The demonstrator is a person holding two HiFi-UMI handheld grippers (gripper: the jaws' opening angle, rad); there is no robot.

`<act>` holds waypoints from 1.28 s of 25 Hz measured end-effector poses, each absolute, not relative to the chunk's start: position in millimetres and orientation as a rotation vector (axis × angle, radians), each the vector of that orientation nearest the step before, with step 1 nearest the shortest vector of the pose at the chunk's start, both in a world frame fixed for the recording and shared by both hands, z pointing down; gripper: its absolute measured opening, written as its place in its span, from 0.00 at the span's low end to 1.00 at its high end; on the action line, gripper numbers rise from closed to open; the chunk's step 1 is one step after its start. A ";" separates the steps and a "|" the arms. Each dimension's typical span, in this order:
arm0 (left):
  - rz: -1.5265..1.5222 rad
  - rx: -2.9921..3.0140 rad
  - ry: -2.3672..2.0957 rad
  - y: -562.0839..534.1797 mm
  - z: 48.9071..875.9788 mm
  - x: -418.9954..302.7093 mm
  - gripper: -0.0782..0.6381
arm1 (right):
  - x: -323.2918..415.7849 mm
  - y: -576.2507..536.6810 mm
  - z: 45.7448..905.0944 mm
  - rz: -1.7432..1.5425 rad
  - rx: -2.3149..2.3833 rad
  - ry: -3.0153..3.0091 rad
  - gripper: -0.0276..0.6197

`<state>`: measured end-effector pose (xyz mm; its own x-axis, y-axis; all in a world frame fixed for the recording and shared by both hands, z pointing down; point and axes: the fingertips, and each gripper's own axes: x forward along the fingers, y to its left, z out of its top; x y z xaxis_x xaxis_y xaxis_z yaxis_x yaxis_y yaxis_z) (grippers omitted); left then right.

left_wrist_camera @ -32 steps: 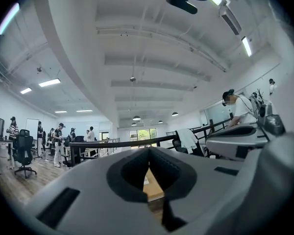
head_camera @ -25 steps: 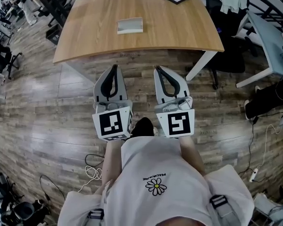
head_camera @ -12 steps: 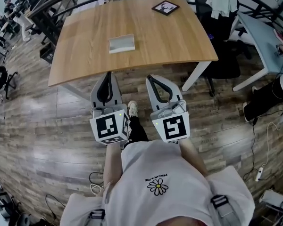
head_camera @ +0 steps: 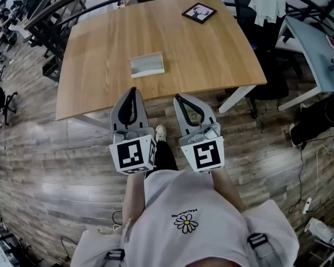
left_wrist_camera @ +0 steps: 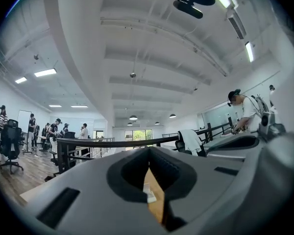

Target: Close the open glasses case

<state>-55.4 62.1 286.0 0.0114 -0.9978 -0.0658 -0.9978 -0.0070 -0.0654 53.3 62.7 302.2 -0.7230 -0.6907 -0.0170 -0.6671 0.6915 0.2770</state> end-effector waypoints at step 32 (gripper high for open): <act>0.065 -2.239 2.108 -160.9 272.4 -197.4 0.13 | -90.5 -183.2 276.4 -0.435 1.305 -2.727 0.05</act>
